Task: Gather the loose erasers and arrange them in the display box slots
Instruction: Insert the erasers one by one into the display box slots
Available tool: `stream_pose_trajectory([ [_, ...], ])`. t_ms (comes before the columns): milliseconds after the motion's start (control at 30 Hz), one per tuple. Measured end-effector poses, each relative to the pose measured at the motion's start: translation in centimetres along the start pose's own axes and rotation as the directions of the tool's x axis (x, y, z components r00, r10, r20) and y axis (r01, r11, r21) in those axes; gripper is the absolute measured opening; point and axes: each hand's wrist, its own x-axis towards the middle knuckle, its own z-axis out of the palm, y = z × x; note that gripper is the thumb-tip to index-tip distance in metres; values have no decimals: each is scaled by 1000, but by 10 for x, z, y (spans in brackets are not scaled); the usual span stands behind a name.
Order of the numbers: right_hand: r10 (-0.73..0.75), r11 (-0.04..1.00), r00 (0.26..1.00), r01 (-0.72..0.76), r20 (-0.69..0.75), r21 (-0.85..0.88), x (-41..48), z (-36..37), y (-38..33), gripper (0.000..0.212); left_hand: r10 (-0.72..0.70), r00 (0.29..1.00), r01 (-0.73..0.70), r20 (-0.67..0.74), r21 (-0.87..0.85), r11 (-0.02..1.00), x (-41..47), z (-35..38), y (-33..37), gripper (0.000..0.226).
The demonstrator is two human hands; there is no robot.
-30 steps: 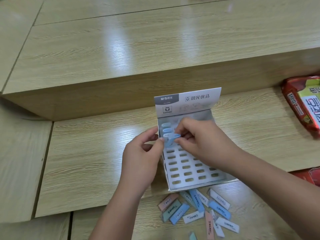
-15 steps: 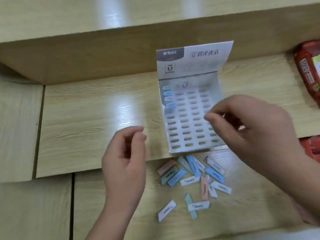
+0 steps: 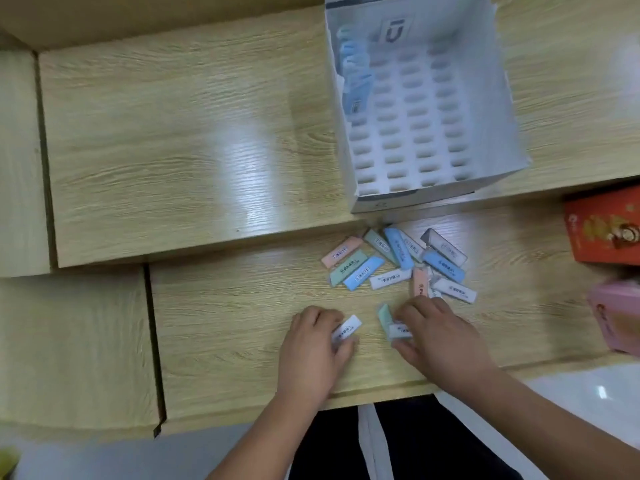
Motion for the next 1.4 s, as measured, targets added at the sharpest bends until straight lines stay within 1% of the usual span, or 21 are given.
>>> stream_pose_trajectory([
  [100, 7, 1000, 1000, -7, 1, -6, 7, 0, 1, 31, 22, 999, -20, -46, 53, 998, 8, 6, 14, 26],
  [167, 26, 998, 999, -28, 29, 61, 11, -6, 2, 24, 6, 998, -3, -57, 53, 999, 14, 6, 23, 19],
  [233, 47, 983, 998, -54, 41, 174, 14, -16, 2, 18, -25, 998, 26, -56, 13, 1000, 21, 3, 30, 10],
  [267, 60, 969, 998, -66, 31, 239, 15, -23, 2, 17, -45, 998, 44, -54, -23, 999, 24, 0, 33, 5],
  [367, 115, 916, 993, -103, -9, 388, 15, -55, 3, 16, -100, 994, 91, -41, -179, 980, 31, -17, 41, 16],
  [400, 117, 898, 993, -94, -26, 430, 15, -68, 2, 14, -93, 995, 81, -42, -227, 970, 32, -25, 44, 17],
  [467, 80, 842, 995, -33, -63, 539, 13, -99, 0, 6, -45, 998, 27, -48, -327, 945, 31, -46, 52, 19],
  [500, 43, 815, 995, 15, -87, 579, 12, -116, -2, 5, -12, 999, -6, -43, -396, 918, 30, -59, 58, 19],
  [533, 11, 804, 991, 69, -130, 590, 12, -133, -4, 10, 18, 999, -31, -32, -468, 883, 28, -73, 65, 20],
  [600, -30, 828, 969, 162, -245, 537, 12, -169, -6, 24, 73, 997, -54, 9, -586, 808, 23, -106, 82, 18],
  [667, -98, 866, 947, 234, -307, 443, 16, -207, -10, 31, 112, 994, -76, 15, -640, 765, 20, -137, 98, 18],
  [733, -140, 863, 935, 276, -327, 422, 23, -236, -11, 36, 112, 991, -134, -75, -660, 739, 25, -167, 114, 21],
  [800, -122, 853, 931, 276, -345, 442, 38, -258, -12, 37, 79, 976, -198, -204, -671, 714, 37, -189, 126, 20],
  [900, -72, 847, 923, 257, -379, 465, 72, -276, -15, 25, 56, 935, -277, -351, -623, 731, 62, -210, 136, 21],
  [1000, -82, 856, 929, 251, -361, 453, 103, -283, -21, 19, 17, 904, -298, -428, -599, 743, 86, -217, 139, 22],
  [1100, -149, 887, 935, 271, -323, 373, 123, -277, -29, 17, -25, 912, -264, -410, -632, 729, 98, -217, 141, 23],
  [1200, -196, 906, 931, 293, -308, 307, 135, -270, -32, 22, -27, 931, -233, -364, -649, 724, 98, -217, 140, 31],
  [1300, -217, 919, 916, 308, -337, 245, 136, -268, -33, 25, -32, 937, -219, -349, -655, 723, 95, -216, 138, 37],
  [1400, -221, 931, 908, 306, -357, 201, 134, -268, -35, 16, -45, 940, -210, -337, -680, 703, 95, -216, 135, 39],
])
